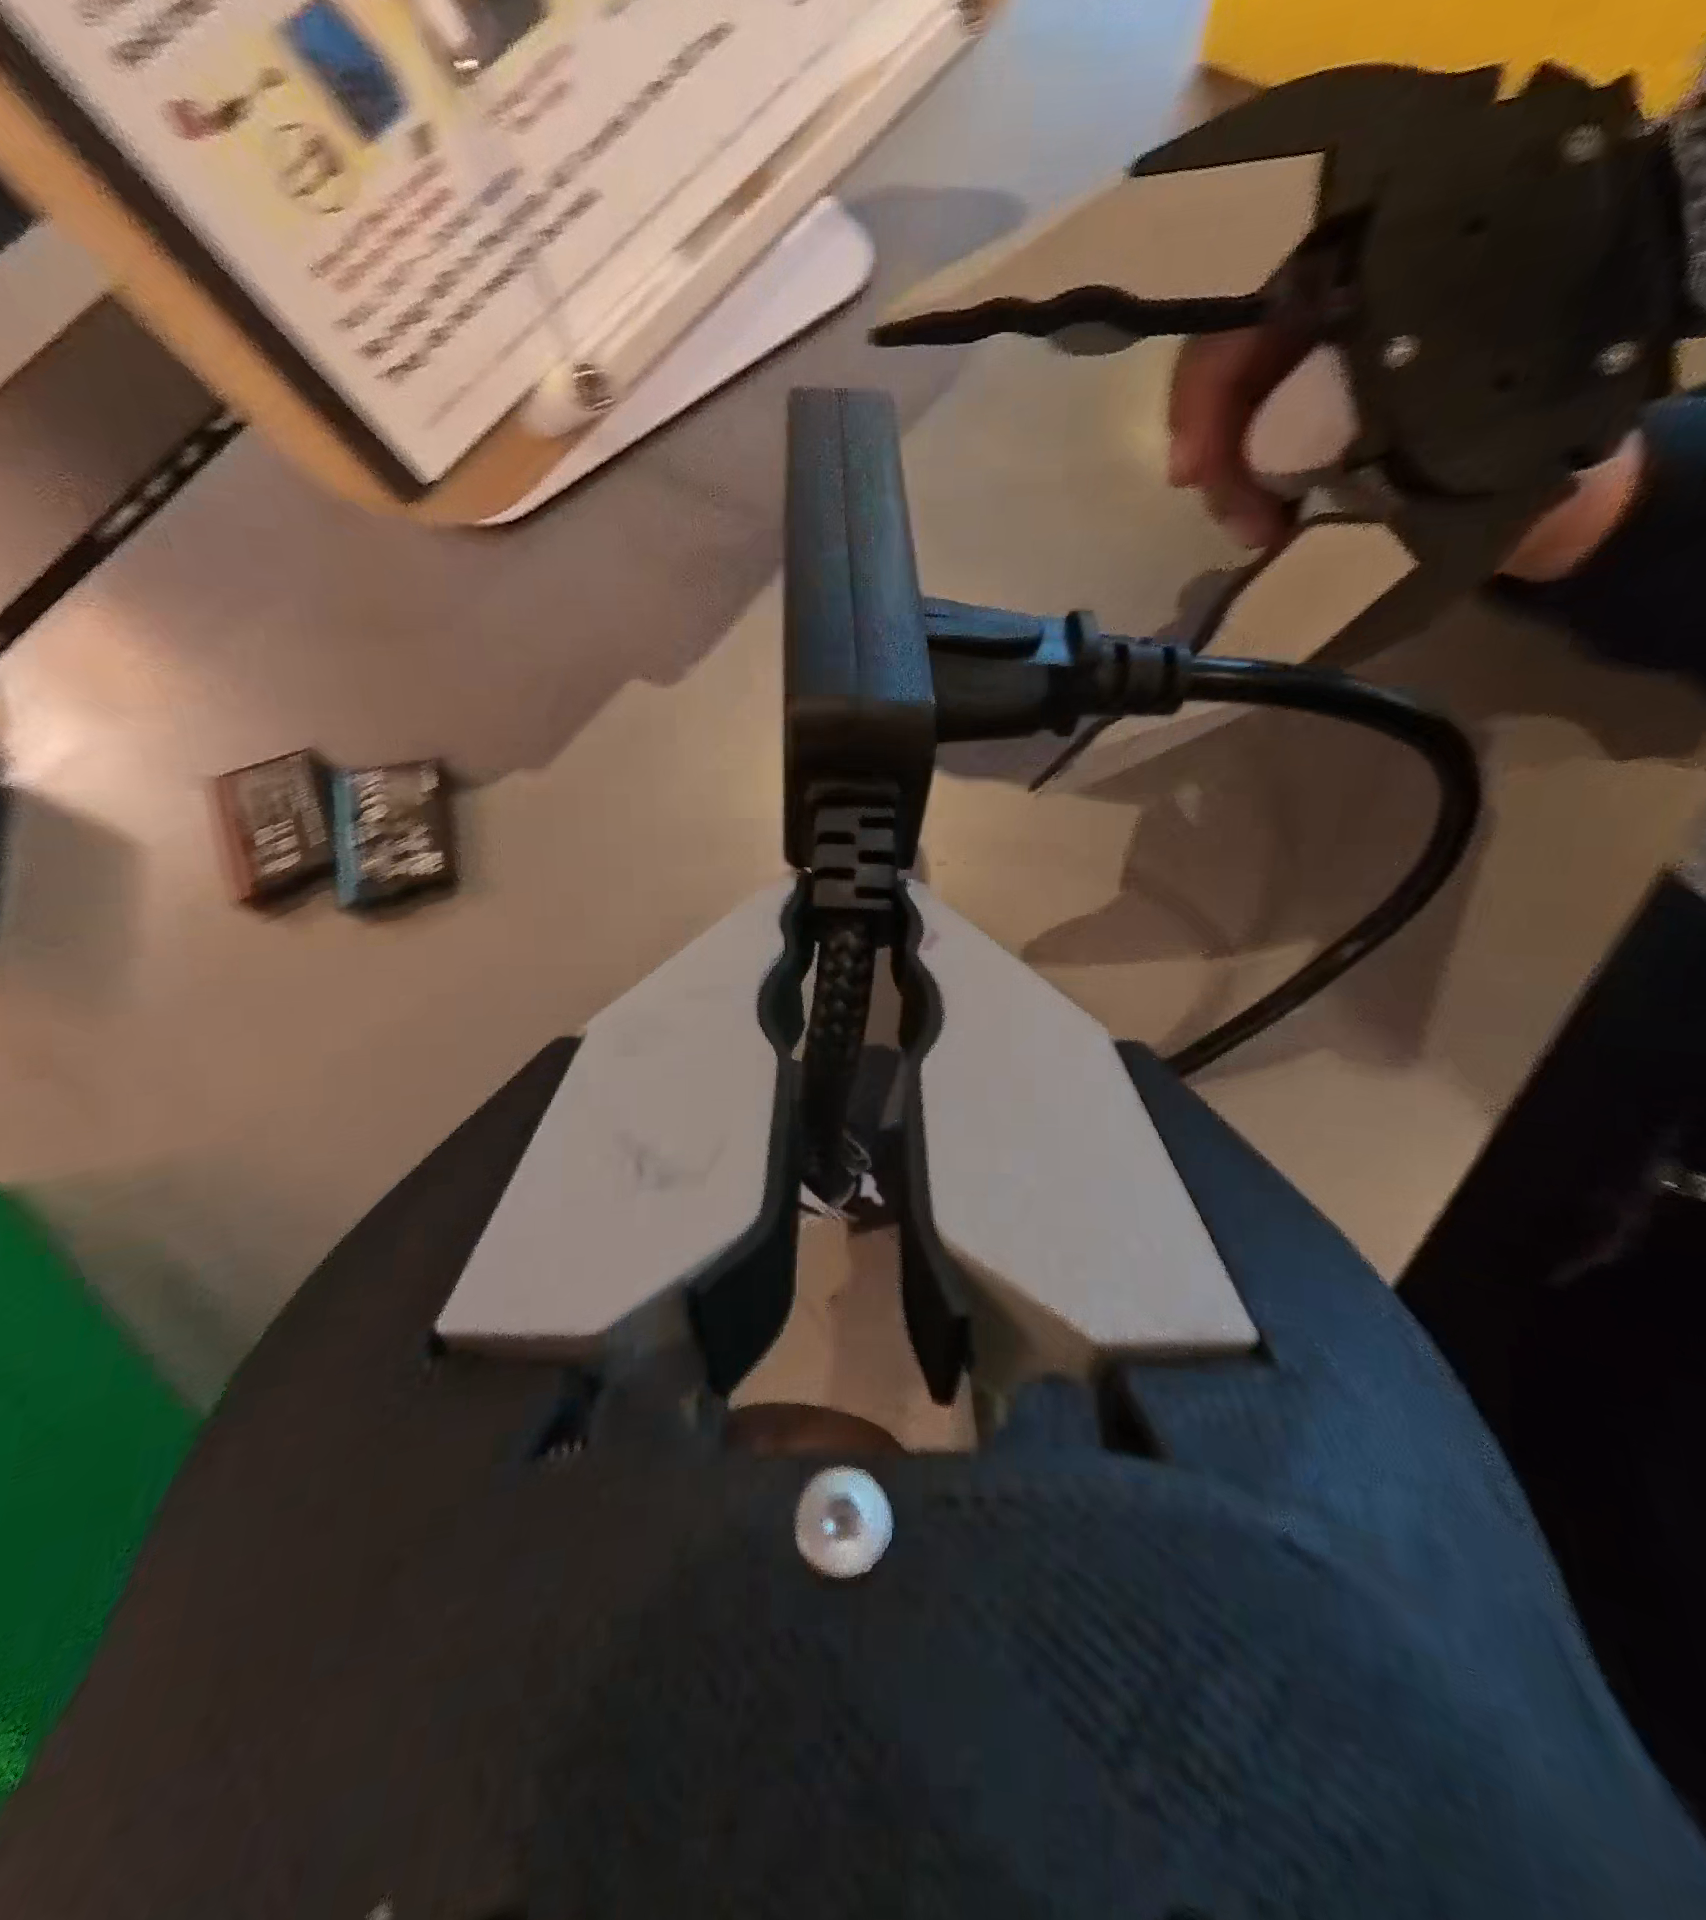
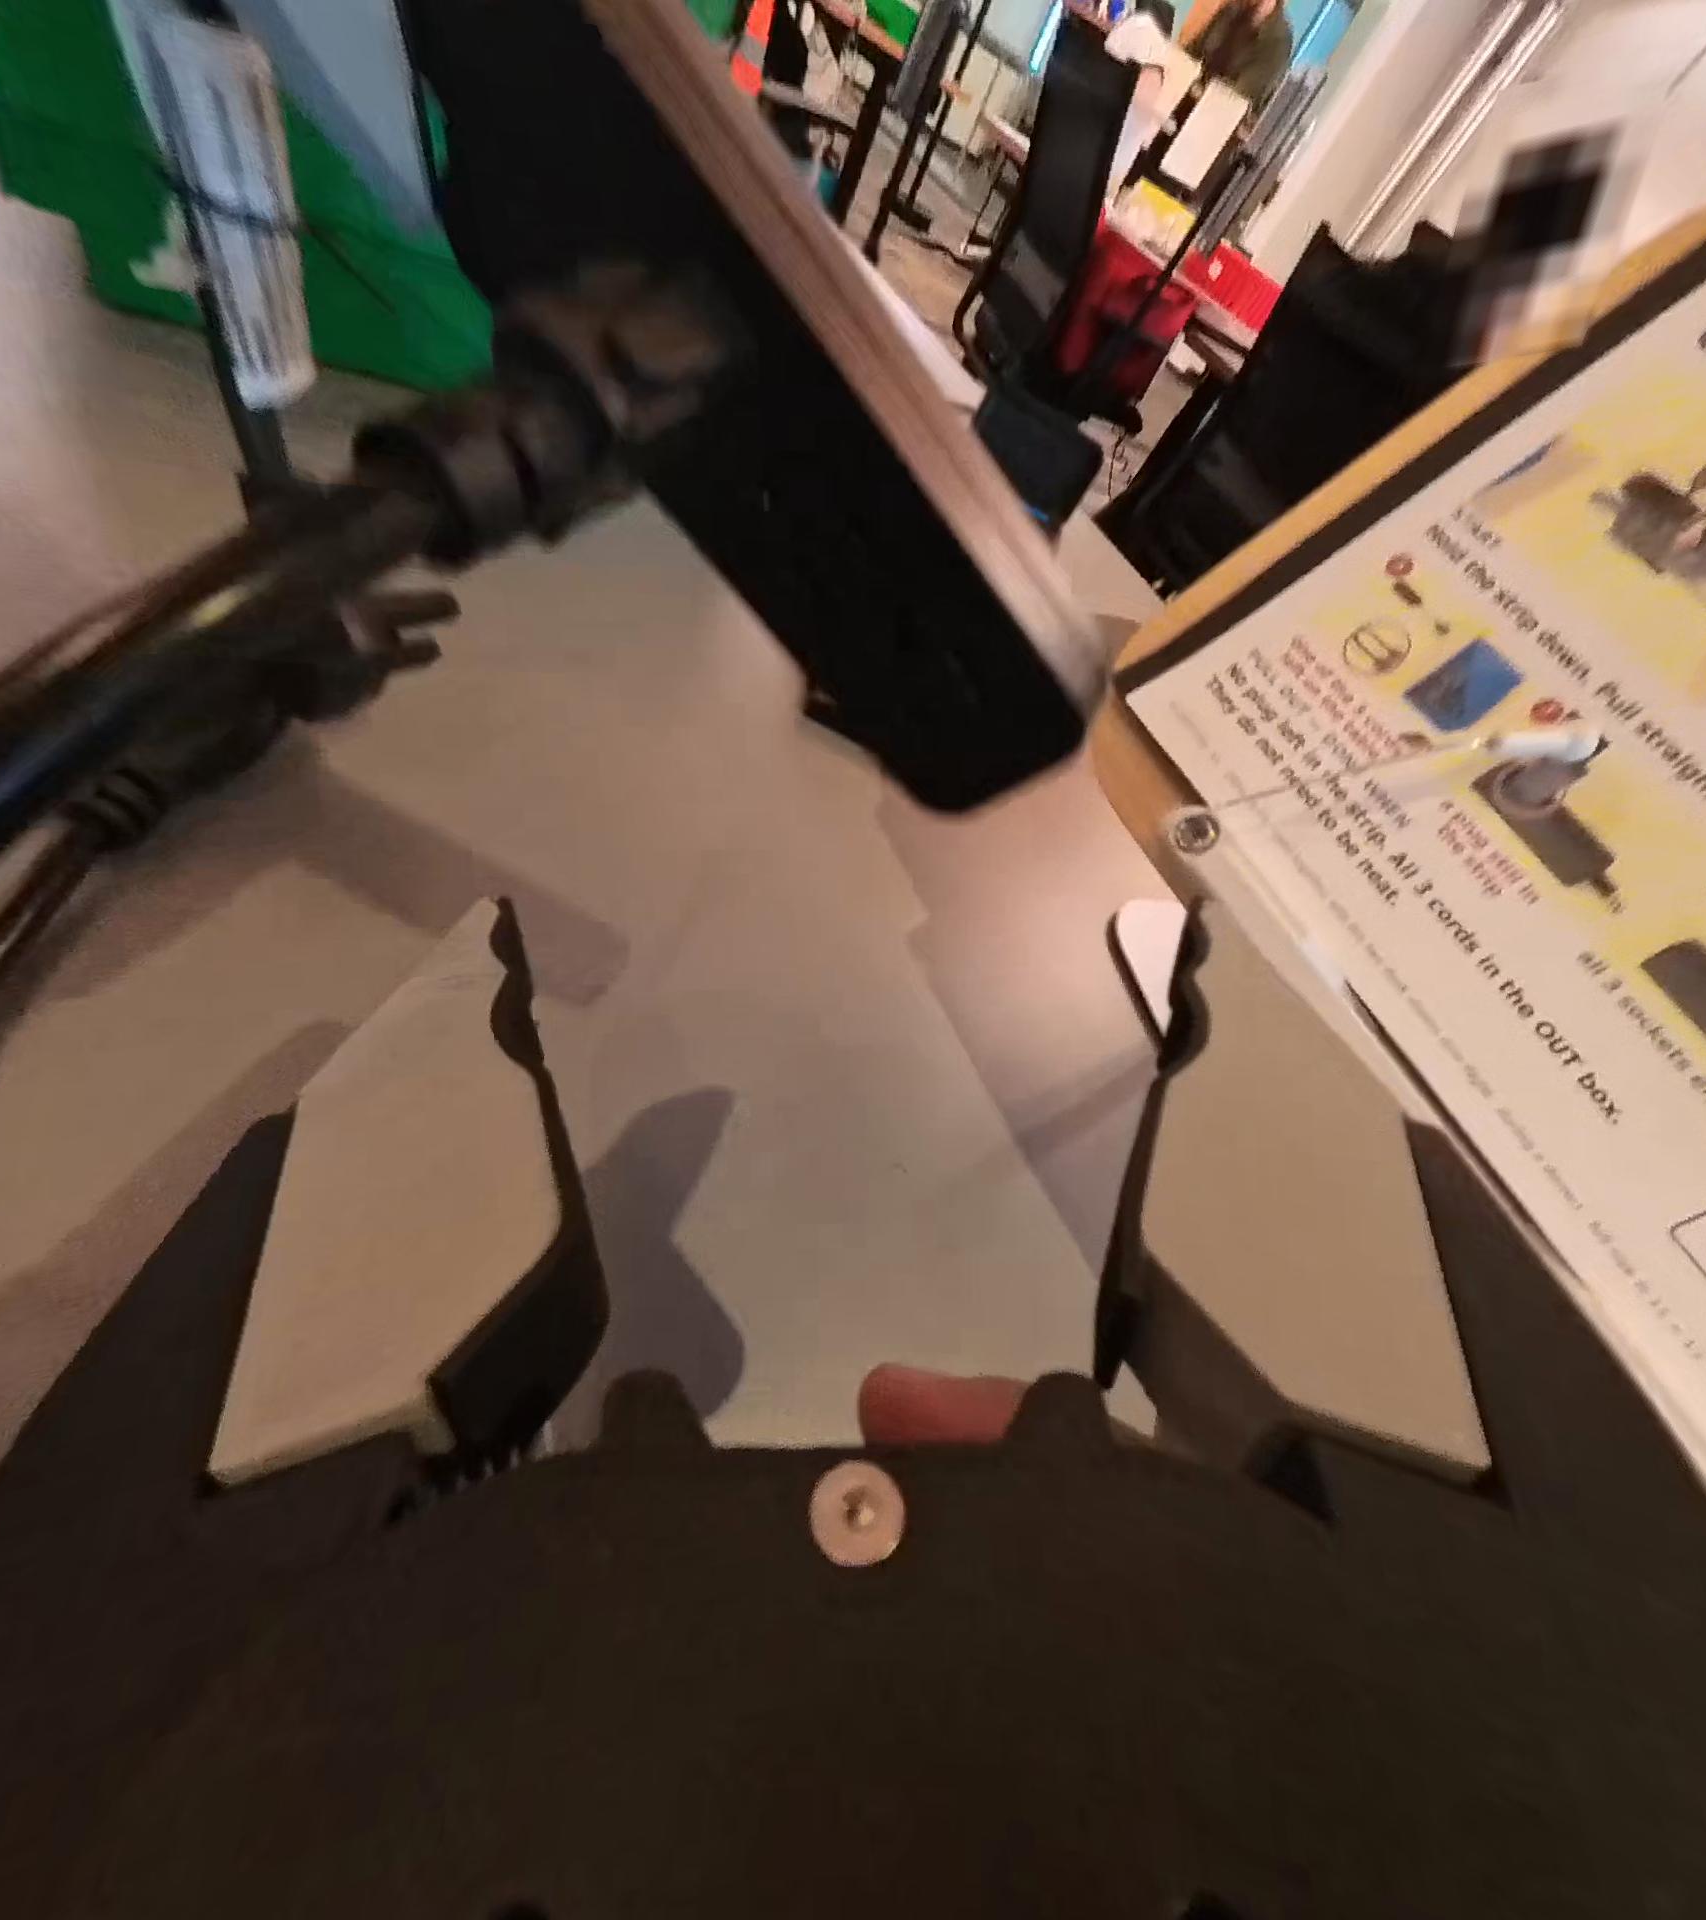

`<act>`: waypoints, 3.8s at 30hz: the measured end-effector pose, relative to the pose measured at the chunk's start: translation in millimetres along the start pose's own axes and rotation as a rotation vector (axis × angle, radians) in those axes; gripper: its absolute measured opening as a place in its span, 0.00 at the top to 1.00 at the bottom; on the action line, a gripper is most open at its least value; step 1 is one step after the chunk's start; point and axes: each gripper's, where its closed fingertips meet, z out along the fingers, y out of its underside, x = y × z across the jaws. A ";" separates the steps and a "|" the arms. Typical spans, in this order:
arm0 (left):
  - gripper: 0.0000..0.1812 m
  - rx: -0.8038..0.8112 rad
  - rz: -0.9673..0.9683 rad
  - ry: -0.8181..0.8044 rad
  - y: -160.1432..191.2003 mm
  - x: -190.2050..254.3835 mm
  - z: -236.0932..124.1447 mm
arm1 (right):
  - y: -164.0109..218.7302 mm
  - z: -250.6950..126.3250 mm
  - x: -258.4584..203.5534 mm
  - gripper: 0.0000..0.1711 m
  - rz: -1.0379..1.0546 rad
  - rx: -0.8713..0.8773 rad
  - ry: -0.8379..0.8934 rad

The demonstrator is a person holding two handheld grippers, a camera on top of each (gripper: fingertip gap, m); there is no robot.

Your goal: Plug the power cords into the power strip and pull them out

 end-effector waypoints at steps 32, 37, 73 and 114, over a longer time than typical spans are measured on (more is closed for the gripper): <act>0.75 0.326 0.682 0.154 -29.8 90.2 104.1 | 50.8 -39.8 -70.7 0.71 0.164 -0.107 -0.785; 0.78 0.393 0.637 0.264 -24.8 89.4 109.3 | 48.3 -46.2 -68.5 0.71 0.263 -0.076 -0.868; 0.73 0.280 0.296 0.165 -3.1 27.1 138.6 | 38.0 -30.0 -22.3 0.64 0.183 -0.016 -0.510; 0.73 0.323 0.507 -0.013 -7.1 27.4 147.7 | 34.2 -12.4 -19.5 0.87 -0.115 -0.015 -0.225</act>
